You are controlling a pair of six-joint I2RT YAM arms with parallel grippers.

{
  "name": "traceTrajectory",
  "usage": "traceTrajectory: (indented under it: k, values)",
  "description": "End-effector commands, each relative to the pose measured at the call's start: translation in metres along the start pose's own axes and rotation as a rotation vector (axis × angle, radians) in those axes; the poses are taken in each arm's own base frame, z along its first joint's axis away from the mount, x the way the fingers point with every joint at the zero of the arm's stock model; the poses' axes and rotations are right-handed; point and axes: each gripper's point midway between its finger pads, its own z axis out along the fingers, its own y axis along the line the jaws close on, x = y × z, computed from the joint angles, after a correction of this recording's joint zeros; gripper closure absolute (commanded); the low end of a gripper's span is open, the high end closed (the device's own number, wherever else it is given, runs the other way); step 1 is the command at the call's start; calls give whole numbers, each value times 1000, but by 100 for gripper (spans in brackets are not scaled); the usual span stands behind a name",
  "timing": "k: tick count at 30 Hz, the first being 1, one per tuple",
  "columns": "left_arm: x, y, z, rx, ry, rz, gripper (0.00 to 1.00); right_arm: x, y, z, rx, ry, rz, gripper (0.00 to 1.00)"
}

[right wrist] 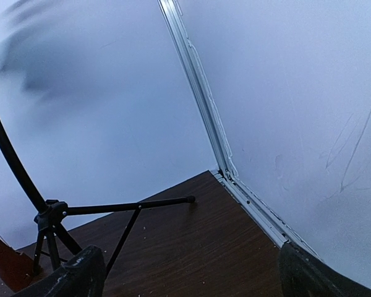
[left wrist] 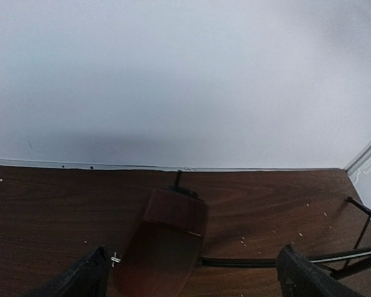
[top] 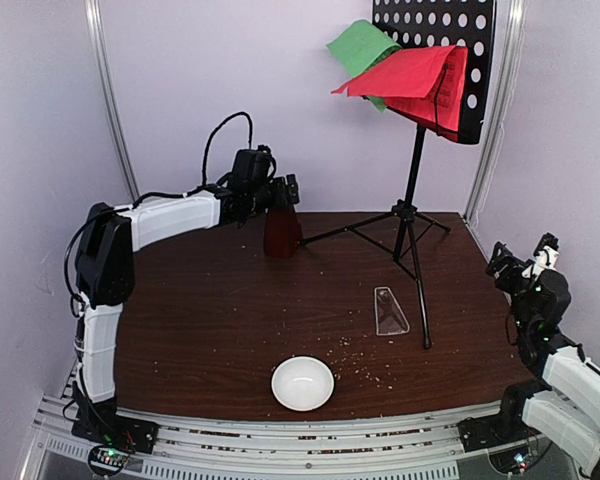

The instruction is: Pack up the instrument practice props

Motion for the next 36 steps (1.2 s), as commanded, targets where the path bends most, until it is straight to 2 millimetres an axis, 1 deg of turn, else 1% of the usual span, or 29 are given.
traceTrajectory:
  k: [1, 2, 5, 7, 10, 15, 17, 21, 22, 24, 29, 30, 32, 35, 36]
  values:
    - [-25, 24, 10, -139, -103, -4, 2, 1, 1, -1, -7, 7, 20, 0]
    - [-27, 24, 14, -145, -107, -2, 2, 2, 1, 0, -3, 11, 19, 0]
    - [-16, 31, 31, -159, -85, 10, 2, 4, -2, 2, 16, 21, 18, 0]
    - [-12, 29, 42, -103, -73, 3, 3, 5, -3, 3, 22, 25, 18, 0]
    - [-5, 23, 57, -7, -46, -2, 8, 5, -3, 4, 22, 26, 23, 0]
    - [-1, 17, 65, 26, -44, 90, 10, 5, -3, 3, 23, 24, 28, 0]
    - [1, 17, 67, 30, -40, 124, 10, 5, -3, 3, 23, 23, 27, 0]
    - [8, 21, 70, 20, -21, 172, 15, 7, -5, 4, 30, 26, 26, 0]
    - [9, 20, 70, 28, -17, 183, 18, 7, -5, 4, 33, 27, 25, 0]
    - [12, 18, 71, 45, -10, 209, 28, 8, -5, 4, 35, 29, 24, 0]
    - [17, 16, 70, 58, 13, 245, 46, 8, -7, 4, 43, 28, 21, 0]
    - [16, 17, 68, 55, 13, 249, 50, 9, -7, 4, 44, 28, 22, 0]
    - [14, 19, 62, 43, 10, 261, 54, 8, -7, 4, 44, 27, 22, 0]
    - [8, 23, 52, 19, -1, 292, 55, 9, -8, 4, 45, 28, 22, 0]
    - [6, 25, 47, 14, 0, 297, 57, 9, -8, 4, 46, 26, 21, 0]
